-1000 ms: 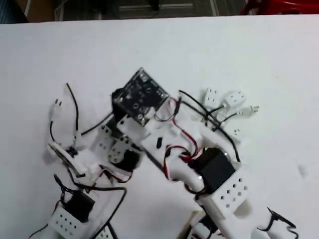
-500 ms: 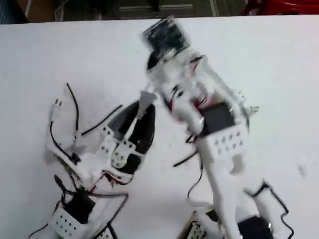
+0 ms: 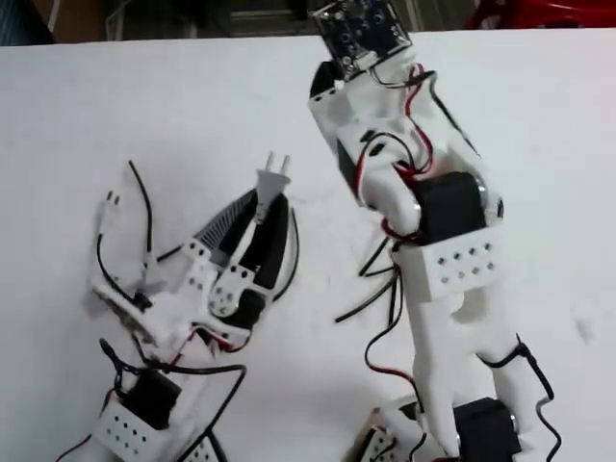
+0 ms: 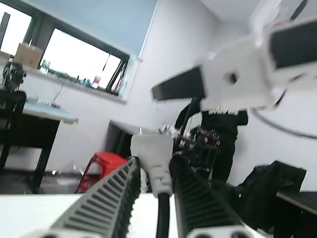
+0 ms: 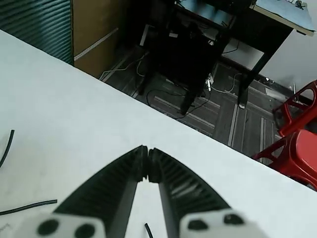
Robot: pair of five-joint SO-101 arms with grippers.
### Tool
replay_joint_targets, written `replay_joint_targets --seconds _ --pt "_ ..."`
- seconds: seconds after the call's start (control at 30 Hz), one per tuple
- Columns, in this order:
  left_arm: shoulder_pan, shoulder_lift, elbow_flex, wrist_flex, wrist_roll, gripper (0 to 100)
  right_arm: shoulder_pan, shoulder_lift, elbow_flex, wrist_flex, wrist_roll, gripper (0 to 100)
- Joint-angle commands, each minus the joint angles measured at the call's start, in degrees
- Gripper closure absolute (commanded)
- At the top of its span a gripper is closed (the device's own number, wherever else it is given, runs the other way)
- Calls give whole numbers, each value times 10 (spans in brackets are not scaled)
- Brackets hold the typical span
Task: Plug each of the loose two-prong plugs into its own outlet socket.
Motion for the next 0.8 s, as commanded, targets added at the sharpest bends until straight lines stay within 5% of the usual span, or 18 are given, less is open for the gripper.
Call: replay_joint_targets --seconds 0.0,0.33,0.53,0.77 --pt "-4 -8 -2 60 -7 976 0 -6 -59 47 1 979" --pt "-92 -7 -68 252 -8 976 64 -6 -71 224 0 979" --pt "-107 -7 -136 381 -159 976 162 -1 -68 327 4 975" --pt "-138 -7 -146 452 -157 976 256 -3 67 359 4 974"
